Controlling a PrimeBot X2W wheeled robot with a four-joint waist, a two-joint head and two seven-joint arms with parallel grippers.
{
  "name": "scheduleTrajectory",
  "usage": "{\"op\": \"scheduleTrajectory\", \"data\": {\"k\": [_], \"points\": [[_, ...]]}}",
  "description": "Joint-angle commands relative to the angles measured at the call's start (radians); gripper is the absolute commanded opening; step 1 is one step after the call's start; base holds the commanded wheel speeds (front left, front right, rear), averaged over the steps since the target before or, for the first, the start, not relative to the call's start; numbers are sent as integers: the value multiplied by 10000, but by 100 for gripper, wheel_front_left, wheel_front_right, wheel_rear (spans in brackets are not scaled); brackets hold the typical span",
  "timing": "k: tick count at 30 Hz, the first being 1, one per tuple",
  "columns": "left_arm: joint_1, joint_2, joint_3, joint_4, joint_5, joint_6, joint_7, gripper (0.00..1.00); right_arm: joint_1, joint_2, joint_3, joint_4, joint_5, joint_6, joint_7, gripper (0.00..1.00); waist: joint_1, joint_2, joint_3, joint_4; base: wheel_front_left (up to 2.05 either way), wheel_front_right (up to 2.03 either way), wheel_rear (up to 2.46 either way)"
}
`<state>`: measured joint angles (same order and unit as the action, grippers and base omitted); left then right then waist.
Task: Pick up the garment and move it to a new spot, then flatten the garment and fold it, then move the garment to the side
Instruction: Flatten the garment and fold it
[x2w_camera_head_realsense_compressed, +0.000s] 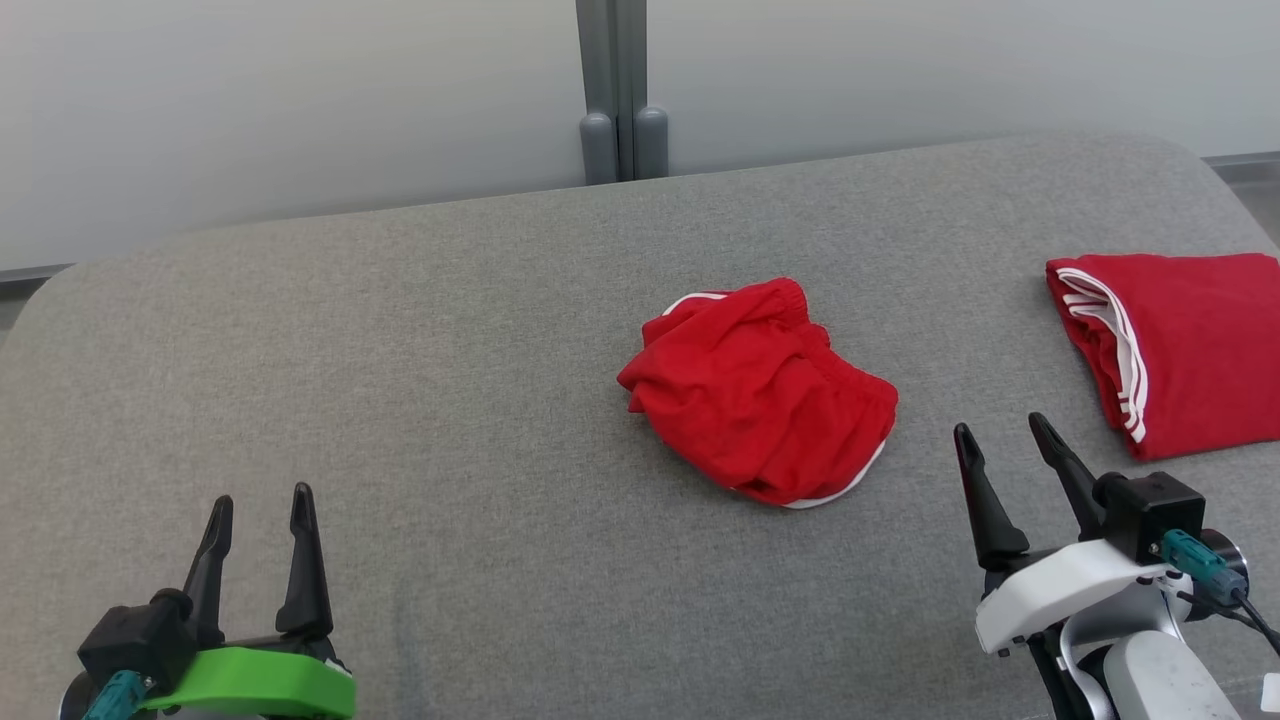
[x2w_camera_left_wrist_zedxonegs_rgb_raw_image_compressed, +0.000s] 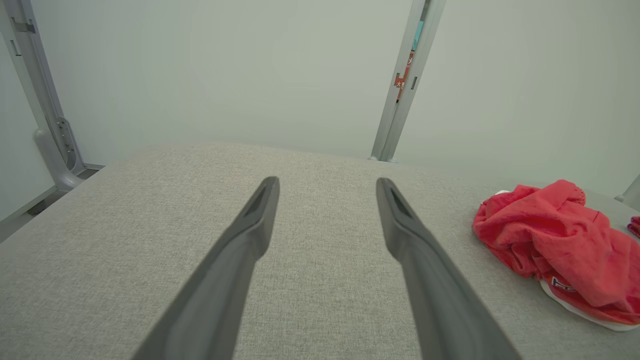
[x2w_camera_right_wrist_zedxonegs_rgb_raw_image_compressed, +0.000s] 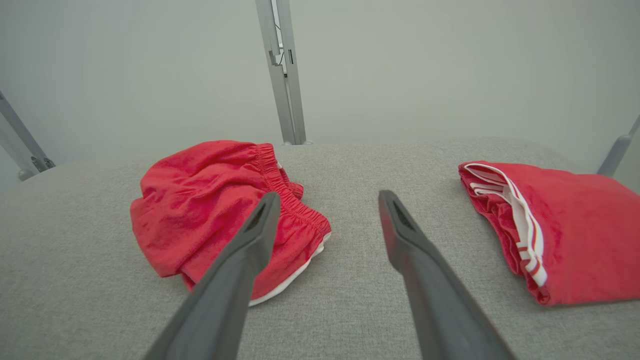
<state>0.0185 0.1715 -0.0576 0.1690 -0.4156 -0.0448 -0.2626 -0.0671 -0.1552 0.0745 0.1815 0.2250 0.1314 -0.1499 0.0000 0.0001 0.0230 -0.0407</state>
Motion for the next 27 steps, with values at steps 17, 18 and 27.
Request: {"op": "scheduleTrajectory", "data": {"k": [17, 18, 27], "points": [[-2933, 422, -1213, 674, -607, -726, 2667, 100, -616, 48, 585, 52, 132, -16, -86, 100, 0, -1, 594, -1322, 0, 0, 0], [-3215, 482, -1368, 831, -650, -771, 2982, 100, -677, 59, 659, 74, 140, -16, -101, 100, 0, -1, 664, -1464, 0, 0, 0], [-5939, 654, -3652, 2529, -1789, -856, 5355, 100, -1193, 132, 1156, 337, 269, -16, -343, 100, 0, -1, 1340, -2827, 0, 0, 0]]}}
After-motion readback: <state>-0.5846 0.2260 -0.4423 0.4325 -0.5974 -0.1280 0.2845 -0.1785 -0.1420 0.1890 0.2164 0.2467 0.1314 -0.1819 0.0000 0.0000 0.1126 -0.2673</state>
